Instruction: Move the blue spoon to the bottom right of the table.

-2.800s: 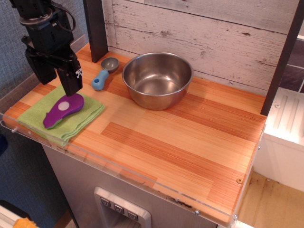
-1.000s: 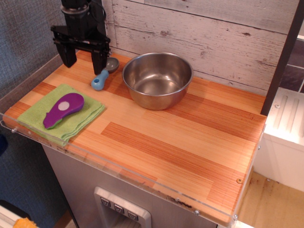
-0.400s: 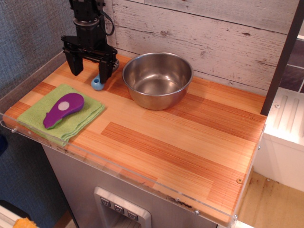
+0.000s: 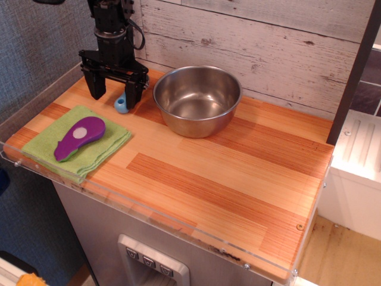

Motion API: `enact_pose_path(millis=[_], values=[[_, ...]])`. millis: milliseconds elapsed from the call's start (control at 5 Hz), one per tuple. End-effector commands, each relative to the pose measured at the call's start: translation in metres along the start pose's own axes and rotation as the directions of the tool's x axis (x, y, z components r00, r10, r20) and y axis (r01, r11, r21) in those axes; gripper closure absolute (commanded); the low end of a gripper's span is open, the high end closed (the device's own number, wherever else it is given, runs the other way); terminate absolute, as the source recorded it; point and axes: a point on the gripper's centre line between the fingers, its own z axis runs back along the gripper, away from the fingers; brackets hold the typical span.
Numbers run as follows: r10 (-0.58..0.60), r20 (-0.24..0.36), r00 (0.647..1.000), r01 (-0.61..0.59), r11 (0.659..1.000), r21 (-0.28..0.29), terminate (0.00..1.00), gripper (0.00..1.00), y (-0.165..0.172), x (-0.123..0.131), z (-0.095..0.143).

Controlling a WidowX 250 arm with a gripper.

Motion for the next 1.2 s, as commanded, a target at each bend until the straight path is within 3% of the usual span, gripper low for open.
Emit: enact_pose_path(millis=[0,400,600,800,1000], values=[[-0.008,0.013,1.0,0.008,1.0,0.01,0.0,1.0,0.006,0.0,0.002],[0.002,0.019,1.0,-0.002,1.0,-0.003,0.0,1.0,0.014,-0.005,0.008],[0.04,0.095,0.995,-0.039,0.999,-0.017,0.0,1.0,0.03,-0.01,0.043],[0.037,0.187,0.982,-0.038,0.999,-0.001,0.0,1.0,0.031,-0.024,0.093],[-0.06,0.225,0.973,0.073,0.996,-0.05,0.0,1.0,-0.007,-0.047,0.135]])
